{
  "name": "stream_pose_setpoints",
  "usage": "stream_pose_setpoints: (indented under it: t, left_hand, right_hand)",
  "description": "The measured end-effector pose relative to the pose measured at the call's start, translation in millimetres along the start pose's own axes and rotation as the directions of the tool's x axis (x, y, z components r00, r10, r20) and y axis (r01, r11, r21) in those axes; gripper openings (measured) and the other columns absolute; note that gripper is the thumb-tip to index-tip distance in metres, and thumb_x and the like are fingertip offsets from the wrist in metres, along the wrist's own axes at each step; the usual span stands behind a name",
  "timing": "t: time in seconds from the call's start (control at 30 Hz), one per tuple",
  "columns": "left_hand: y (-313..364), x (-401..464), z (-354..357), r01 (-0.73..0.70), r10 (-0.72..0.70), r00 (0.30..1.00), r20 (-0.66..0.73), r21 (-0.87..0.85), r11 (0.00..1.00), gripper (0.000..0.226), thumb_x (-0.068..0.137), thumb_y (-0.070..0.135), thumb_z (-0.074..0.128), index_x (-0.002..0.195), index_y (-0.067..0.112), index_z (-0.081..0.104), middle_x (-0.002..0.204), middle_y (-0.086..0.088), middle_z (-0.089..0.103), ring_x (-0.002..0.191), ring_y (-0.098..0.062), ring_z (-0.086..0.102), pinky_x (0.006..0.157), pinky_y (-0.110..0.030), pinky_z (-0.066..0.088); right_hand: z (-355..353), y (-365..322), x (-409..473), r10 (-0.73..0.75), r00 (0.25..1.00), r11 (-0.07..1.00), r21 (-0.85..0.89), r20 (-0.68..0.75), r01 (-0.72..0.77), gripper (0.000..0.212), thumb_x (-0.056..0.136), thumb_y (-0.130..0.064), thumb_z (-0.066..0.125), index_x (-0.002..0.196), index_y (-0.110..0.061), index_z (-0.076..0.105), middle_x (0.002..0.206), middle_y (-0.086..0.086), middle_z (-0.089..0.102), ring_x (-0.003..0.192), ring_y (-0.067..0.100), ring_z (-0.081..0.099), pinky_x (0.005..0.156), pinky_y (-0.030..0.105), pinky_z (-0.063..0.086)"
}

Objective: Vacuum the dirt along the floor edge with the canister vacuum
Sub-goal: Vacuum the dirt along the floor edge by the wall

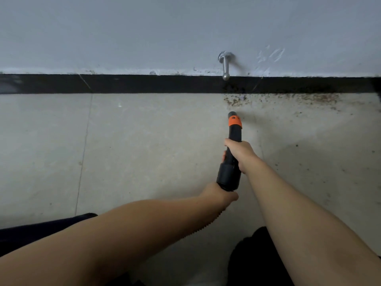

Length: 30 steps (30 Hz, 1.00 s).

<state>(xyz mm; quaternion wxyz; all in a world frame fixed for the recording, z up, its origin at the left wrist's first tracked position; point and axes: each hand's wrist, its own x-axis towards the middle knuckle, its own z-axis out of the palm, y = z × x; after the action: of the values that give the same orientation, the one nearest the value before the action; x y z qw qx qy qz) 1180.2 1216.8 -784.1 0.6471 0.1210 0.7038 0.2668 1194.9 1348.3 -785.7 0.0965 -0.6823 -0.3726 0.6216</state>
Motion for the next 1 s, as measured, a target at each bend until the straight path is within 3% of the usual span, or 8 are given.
stream_pose_setpoints:
  t: [0.1,0.3,0.63,0.77,1.0]
  left_hand:
    - [9.3,4.1,10.3,-0.02,0.018,1.0,0.02,0.066,0.998,0.019,0.081,0.016,0.066,0.081,0.02,0.048,0.072,-0.003,0.054,0.059,-0.016,0.05,0.061,-0.026,0.046]
    - [29.3,11.3,29.6,-0.032,0.031,0.999,0.01,0.028,0.999,0.021,0.082,0.012,0.065,0.076,0.019,0.046,0.069,-0.004,0.052,0.058,-0.016,0.047,0.063,-0.028,0.045]
    - [2.4,14.8,20.9,0.0,-0.012,0.984,-0.179,-0.066,0.998,0.016,0.078,0.01,0.062,0.086,0.017,0.051,0.071,-0.007,0.052,0.059,-0.02,0.049,0.058,-0.027,0.044]
    - [8.3,16.0,31.6,0.011,-0.012,0.993,-0.115,-0.009,1.0,0.017,0.077,0.014,0.064,0.09,0.016,0.053,0.072,-0.006,0.055,0.057,-0.019,0.05,0.056,-0.026,0.044]
    - [49.6,25.6,56.3,-0.02,0.019,1.0,0.017,0.039,0.999,0.018,0.08,0.013,0.065,0.075,0.018,0.048,0.067,-0.004,0.053,0.055,-0.017,0.049,0.059,-0.026,0.044]
  right_hand:
    - [-18.6,-2.3,6.0,0.03,1.0,0.997,0.068,-0.007,-0.03,0.013,0.084,-0.006,0.059,0.09,-0.006,0.048,0.062,0.009,0.05,0.046,0.02,0.05,0.049,0.03,0.046]
    - [-41.1,-16.4,19.9,0.045,0.998,0.996,0.079,0.033,-0.048,0.013,0.085,-0.006,0.059,0.089,-0.006,0.047,0.062,0.009,0.051,0.048,0.02,0.05,0.051,0.03,0.047]
    - [2.2,-10.8,10.1,-0.027,0.975,0.994,-0.099,0.219,0.05,0.01,0.083,-0.005,0.056,0.081,-0.008,0.047,0.059,0.009,0.051,0.043,0.021,0.048,0.049,0.028,0.046]
    - [-19.2,-10.3,18.1,0.006,0.985,0.996,-0.087,0.174,0.009,0.009,0.084,-0.007,0.057,0.084,-0.007,0.048,0.059,0.009,0.052,0.044,0.021,0.05,0.051,0.03,0.048]
    - [-68.3,-37.1,38.2,0.072,0.995,0.996,-0.066,0.064,-0.067,0.013,0.087,-0.01,0.062,0.083,-0.007,0.05,0.062,0.009,0.053,0.047,0.02,0.052,0.049,0.029,0.051]
